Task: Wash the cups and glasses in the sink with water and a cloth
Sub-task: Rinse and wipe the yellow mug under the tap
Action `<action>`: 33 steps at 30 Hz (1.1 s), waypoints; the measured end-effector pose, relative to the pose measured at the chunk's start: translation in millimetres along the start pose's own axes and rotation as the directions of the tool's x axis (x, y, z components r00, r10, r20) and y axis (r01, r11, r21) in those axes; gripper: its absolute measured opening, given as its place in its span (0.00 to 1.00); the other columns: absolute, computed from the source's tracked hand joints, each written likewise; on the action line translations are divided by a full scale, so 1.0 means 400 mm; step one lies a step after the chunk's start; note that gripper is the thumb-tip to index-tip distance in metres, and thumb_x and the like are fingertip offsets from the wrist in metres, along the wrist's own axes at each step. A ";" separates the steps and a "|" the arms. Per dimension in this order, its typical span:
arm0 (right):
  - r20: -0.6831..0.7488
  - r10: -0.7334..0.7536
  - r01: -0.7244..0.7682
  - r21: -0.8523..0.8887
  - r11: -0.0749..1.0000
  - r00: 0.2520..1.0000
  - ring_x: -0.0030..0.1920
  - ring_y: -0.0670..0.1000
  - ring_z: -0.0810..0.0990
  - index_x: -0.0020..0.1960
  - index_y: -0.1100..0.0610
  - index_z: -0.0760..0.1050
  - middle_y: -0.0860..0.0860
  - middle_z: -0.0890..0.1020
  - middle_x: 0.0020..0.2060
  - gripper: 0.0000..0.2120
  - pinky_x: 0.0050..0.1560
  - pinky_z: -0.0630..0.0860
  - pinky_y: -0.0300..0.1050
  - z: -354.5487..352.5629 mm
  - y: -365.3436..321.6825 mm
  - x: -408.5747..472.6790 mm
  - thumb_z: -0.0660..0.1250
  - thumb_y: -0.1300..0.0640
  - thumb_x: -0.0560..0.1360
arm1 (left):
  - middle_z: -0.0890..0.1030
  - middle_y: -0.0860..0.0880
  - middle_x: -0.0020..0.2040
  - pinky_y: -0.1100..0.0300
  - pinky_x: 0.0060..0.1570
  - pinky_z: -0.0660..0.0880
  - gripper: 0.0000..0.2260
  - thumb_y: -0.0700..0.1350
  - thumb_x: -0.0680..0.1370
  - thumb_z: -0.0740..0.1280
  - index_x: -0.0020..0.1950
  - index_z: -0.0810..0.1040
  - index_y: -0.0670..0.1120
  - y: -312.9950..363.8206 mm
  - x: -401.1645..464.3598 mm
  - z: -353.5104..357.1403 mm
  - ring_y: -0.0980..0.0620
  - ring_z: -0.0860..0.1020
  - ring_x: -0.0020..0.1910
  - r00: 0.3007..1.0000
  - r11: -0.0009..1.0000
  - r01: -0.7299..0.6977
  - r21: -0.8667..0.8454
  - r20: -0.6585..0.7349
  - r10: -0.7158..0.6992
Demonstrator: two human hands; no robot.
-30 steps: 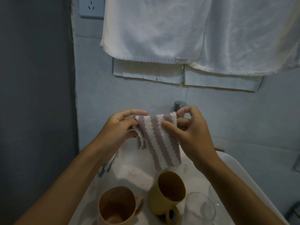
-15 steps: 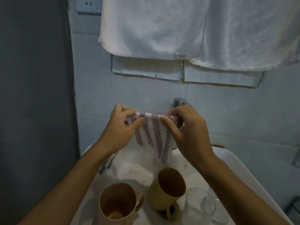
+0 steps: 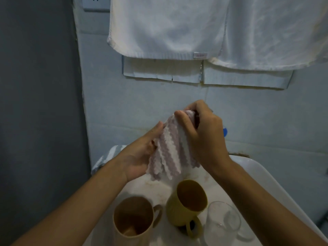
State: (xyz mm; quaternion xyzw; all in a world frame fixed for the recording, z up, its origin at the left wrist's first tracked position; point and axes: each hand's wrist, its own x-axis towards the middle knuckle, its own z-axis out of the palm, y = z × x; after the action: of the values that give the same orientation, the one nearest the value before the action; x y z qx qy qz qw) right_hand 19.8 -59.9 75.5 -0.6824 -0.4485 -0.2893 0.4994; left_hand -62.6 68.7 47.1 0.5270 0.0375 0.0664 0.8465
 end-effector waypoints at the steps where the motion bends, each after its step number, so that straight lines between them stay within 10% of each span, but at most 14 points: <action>1: -0.009 0.000 0.000 -0.007 1.000 1.000 0.37 0.40 0.75 0.48 0.53 0.72 0.41 0.73 0.37 0.06 0.42 0.72 0.26 -0.002 0.000 0.000 0.67 0.51 0.78 | 0.80 0.41 0.63 0.48 0.63 0.74 0.28 0.57 0.72 0.68 0.67 0.78 0.43 -0.005 0.004 -0.002 0.43 0.79 0.62 1.000 1.000 -0.020 -0.001 -0.022 0.020; 12: -0.035 -0.121 0.109 -0.242 0.964 0.992 0.35 0.41 0.74 0.49 0.57 0.76 0.46 0.76 0.40 0.10 0.38 0.70 0.27 -0.031 0.020 -0.026 0.69 0.50 0.77 | 0.84 0.41 0.54 0.54 0.48 0.82 0.23 0.45 0.70 0.72 0.64 0.77 0.40 -0.024 0.002 0.013 0.44 0.84 0.51 0.982 0.989 -0.118 0.093 -0.136 0.130; 16: 0.158 0.035 0.045 -0.476 0.879 0.987 0.27 0.41 0.66 0.40 0.52 0.71 0.43 0.70 0.30 0.20 0.29 0.63 0.32 -0.087 -0.027 -0.075 0.53 0.38 0.78 | 0.85 0.41 0.53 0.54 0.48 0.82 0.12 0.43 0.79 0.67 0.60 0.79 0.40 -0.015 0.028 -0.023 0.44 0.84 0.52 0.957 0.996 -0.086 -0.001 -0.279 0.082; 20: 0.549 0.556 0.054 -0.740 0.670 0.625 0.40 0.46 0.73 0.43 0.52 0.71 0.48 0.75 0.39 0.29 0.47 0.76 0.42 -0.083 -0.047 -0.144 0.51 0.27 0.74 | 0.86 0.45 0.46 0.57 0.40 0.78 0.09 0.46 0.81 0.64 0.55 0.80 0.42 -0.029 0.047 -0.045 0.50 0.84 0.43 0.909 0.996 -0.021 -0.082 -0.417 -0.015; 25: 0.688 0.652 0.107 -0.710 0.696 0.319 0.69 0.58 0.67 0.78 0.50 0.51 0.56 0.62 0.73 0.48 0.67 0.68 0.56 -0.031 -0.003 -0.203 0.65 0.27 0.69 | 0.84 0.45 0.48 0.55 0.40 0.76 0.09 0.48 0.81 0.65 0.54 0.79 0.44 -0.042 0.055 -0.055 0.48 0.82 0.44 0.865 0.998 0.021 -0.051 -0.500 -0.044; 33: 0.693 0.531 -0.196 -0.506 0.840 0.487 0.62 0.48 0.69 0.70 0.39 0.58 0.46 0.66 0.65 0.38 0.61 0.76 0.46 -0.059 0.051 -0.187 0.76 0.40 0.68 | 0.84 0.48 0.44 0.57 0.38 0.75 0.10 0.49 0.79 0.67 0.57 0.77 0.46 -0.039 0.046 -0.041 0.49 0.82 0.43 0.844 0.997 0.002 0.082 -0.534 0.043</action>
State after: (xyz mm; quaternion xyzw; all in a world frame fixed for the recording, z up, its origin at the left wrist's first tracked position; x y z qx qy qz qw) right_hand 7.4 -108.3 11.8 -0.8957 -0.4067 0.0945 0.1532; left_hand -45.4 79.4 26.0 0.5210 0.2691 0.2182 0.7801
